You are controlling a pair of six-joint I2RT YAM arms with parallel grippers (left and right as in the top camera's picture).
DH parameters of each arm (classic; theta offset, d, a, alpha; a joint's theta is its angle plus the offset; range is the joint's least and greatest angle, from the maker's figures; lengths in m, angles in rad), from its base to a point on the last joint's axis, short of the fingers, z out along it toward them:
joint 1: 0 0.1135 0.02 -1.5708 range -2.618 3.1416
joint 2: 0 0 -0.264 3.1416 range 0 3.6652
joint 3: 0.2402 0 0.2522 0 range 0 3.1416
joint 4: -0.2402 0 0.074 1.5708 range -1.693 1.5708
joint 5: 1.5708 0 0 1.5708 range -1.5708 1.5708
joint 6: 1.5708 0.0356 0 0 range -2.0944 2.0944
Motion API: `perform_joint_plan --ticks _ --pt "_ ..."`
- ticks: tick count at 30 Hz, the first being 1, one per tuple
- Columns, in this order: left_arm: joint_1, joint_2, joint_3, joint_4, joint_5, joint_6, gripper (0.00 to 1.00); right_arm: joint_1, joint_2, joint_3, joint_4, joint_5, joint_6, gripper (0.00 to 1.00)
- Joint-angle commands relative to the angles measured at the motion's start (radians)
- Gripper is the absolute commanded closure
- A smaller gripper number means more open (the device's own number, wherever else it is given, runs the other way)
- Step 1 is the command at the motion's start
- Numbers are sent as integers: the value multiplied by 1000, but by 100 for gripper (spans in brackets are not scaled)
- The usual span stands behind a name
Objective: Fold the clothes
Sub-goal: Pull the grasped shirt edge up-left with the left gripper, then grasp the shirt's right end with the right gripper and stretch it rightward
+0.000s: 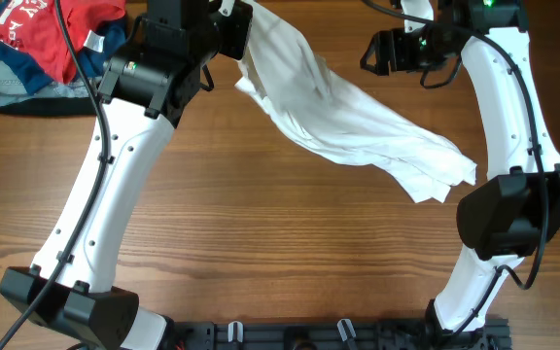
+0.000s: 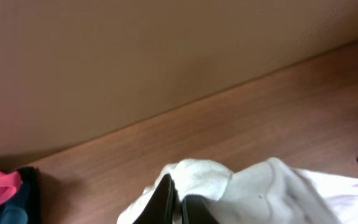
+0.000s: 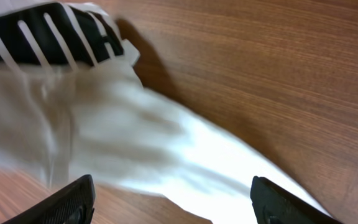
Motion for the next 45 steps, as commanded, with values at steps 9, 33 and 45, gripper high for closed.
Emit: perform_joint_plan --ticks 9,33,45 --pt "-1 -60 6 124 -71 -14 96 11 -13 -1 -23 40 -105 16" --pt "270 21 5 -216 -100 -111 96 -103 146 -78 -186 303 237 17" --pt "282 31 5 -211 -93 -111 96 -113 146 -393 72 290 303 23"
